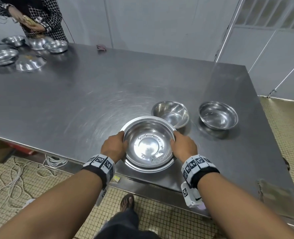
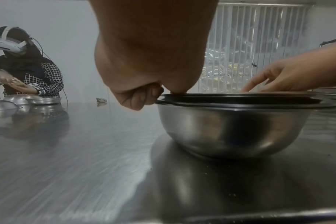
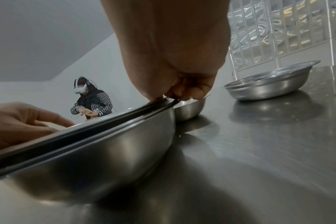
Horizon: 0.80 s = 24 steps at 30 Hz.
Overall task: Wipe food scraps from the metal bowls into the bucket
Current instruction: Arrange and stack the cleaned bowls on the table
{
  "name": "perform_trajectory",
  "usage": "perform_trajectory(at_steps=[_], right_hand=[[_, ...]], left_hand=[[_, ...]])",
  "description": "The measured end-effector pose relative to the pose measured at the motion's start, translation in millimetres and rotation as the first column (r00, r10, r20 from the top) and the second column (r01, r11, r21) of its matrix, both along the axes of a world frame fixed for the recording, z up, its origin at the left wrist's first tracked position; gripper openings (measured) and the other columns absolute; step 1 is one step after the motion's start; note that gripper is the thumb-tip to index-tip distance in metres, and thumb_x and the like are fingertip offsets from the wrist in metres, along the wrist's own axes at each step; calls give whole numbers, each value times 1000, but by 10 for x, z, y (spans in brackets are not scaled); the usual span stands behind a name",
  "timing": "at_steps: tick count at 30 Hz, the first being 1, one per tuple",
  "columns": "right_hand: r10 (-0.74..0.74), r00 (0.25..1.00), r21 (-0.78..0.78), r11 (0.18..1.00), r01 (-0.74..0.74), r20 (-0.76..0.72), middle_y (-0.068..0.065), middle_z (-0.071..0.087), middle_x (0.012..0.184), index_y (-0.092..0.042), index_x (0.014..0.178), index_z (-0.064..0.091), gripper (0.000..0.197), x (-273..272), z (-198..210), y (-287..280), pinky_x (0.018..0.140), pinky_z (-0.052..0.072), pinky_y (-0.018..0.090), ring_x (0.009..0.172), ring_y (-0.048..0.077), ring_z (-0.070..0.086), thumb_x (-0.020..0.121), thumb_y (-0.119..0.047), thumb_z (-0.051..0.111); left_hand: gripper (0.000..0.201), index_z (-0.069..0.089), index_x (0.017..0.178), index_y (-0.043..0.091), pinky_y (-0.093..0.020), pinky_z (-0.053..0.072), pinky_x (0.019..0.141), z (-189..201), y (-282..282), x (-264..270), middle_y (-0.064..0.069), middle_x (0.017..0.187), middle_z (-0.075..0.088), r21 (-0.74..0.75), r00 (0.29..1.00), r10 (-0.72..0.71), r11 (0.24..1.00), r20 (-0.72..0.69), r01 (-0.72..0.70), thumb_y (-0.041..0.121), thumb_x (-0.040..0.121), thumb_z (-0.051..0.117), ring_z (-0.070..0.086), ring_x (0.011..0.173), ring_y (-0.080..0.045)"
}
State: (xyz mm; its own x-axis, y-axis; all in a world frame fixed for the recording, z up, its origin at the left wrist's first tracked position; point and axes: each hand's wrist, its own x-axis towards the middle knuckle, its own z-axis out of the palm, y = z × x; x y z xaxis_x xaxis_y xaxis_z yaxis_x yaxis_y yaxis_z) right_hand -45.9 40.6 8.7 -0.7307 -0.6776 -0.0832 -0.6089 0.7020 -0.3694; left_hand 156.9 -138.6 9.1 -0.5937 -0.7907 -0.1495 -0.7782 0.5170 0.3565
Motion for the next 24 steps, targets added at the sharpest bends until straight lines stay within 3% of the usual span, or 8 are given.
perform_trajectory(at_steps=[6, 10, 13, 16, 19, 22, 24], right_hand=[[9, 1000, 0, 1000, -9, 18, 1, 63, 85, -28, 117, 55, 21, -57, 60, -11, 69, 46, 34, 76, 27, 57, 101, -40, 47], [-15, 999, -28, 999, 16, 50, -3, 61, 79, -24, 100, 58, 32, -216, 147, -130, 70, 51, 35, 78, 26, 62, 102, -52, 44], [-43, 998, -11, 999, 44, 44, 0, 68, 86, -23, 98, 63, 34, -383, 207, -248, 74, 54, 36, 81, 25, 64, 100, -51, 45], [-140, 987, -21, 990, 142, 78, 2, 70, 95, -26, 104, 67, 31, -590, 281, -319, 78, 53, 36, 88, 24, 65, 99, -48, 47], [-254, 960, -35, 965, 260, 118, 3, 70, 93, -24, 93, 69, 32, -846, 314, -316, 79, 53, 37, 84, 23, 63, 98, -46, 46], [-390, 910, -50, 915, 400, 143, 3, 69, 85, -20, 83, 65, 31, -1115, 308, -207, 76, 55, 38, 79, 24, 63, 99, -41, 49], [-488, 859, -47, 865, 500, 158, 3, 68, 84, -19, 85, 63, 31, -1280, 299, -108, 76, 54, 38, 80, 26, 64, 100, -43, 49]], left_hand=[[27, 59, 122, 19, -35, 52, 72, 168, -135, -60, -3, 94, 65, 11, 1000, -16, 1000, 26, 16, 36, 101, 54, 66, 85, -27], [24, 67, 109, 18, -33, 50, 72, 270, -373, -257, -5, 96, 67, 22, 998, -48, 999, 30, 47, 37, 99, 56, 65, 86, -26], [27, 69, 106, 19, -31, 44, 71, 313, -563, -508, -4, 97, 68, 11, 995, -96, 995, 22, 96, 42, 100, 56, 63, 86, -23], [25, 69, 105, 20, -33, 47, 73, 371, -713, -855, -3, 94, 67, 29, 987, -157, 987, -29, 158, 41, 99, 58, 63, 87, -23], [21, 72, 99, 23, -34, 52, 74, 430, -800, -1291, -2, 91, 71, 14, 961, -261, 965, -92, 263, 41, 96, 61, 65, 84, -23], [17, 73, 95, 22, -33, 50, 69, 483, -793, -1792, 0, 84, 71, 3, 904, -398, 915, -155, 403, 37, 95, 64, 65, 80, -23], [19, 75, 97, 20, -32, 49, 68, 501, -742, -2142, 0, 87, 74, -7, 851, -496, 865, -174, 502, 36, 96, 64, 66, 80, -22]])
